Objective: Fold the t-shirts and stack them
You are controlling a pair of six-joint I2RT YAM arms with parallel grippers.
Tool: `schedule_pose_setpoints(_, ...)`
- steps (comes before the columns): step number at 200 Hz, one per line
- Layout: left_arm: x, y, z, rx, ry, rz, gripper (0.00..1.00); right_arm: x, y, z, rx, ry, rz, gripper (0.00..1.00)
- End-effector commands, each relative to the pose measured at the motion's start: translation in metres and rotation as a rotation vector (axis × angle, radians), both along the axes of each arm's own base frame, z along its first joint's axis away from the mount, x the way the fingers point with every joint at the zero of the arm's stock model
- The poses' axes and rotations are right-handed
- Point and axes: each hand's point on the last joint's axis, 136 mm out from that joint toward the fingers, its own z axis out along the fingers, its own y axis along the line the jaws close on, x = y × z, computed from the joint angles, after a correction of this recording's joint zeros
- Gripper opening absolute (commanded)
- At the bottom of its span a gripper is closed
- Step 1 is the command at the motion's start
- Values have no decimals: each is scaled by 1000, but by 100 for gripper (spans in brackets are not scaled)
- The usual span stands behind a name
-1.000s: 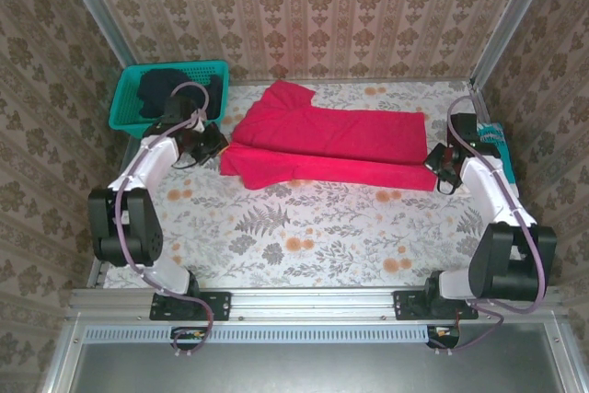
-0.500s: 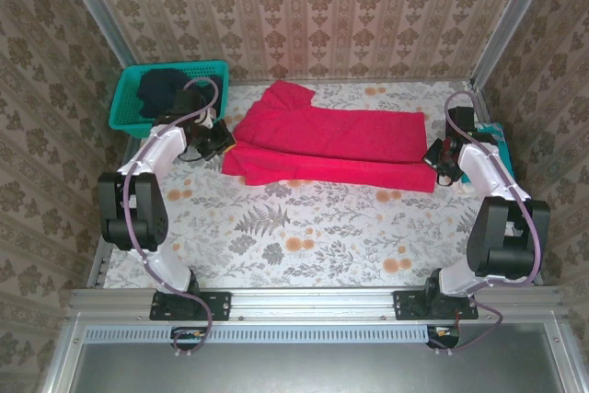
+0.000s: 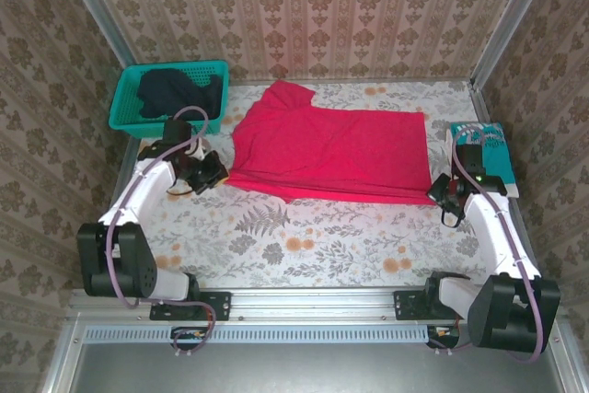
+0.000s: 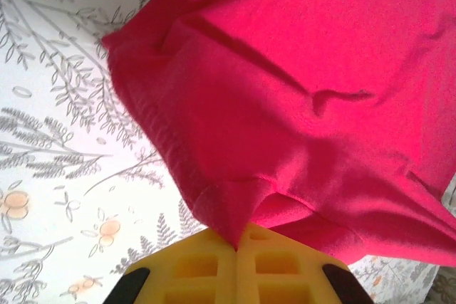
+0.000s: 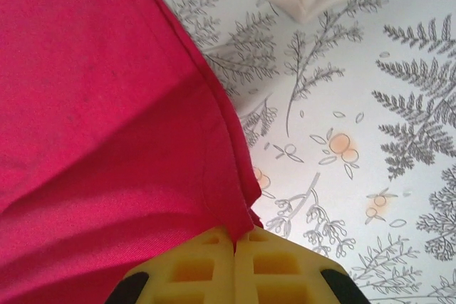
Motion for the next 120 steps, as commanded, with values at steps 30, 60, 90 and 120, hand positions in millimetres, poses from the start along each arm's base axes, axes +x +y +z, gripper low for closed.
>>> schedule_pose_setpoints(30,19,3,-5,6,-7,-16,0,19,-15,-4,-47,19,-24,0)
schedule_pose_setpoints(60,50,1,-11,5,-13,-26,0,48,-21,-5,-45,12,-21,0)
schedule_pose_setpoints(90,69,-1,-25,7,6,-37,0,70,-23,-16,-29,35,-14,0)
schedule_pose_setpoints(120,85,-3,-34,9,12,-40,0,85,-25,-29,-22,63,-11,0)
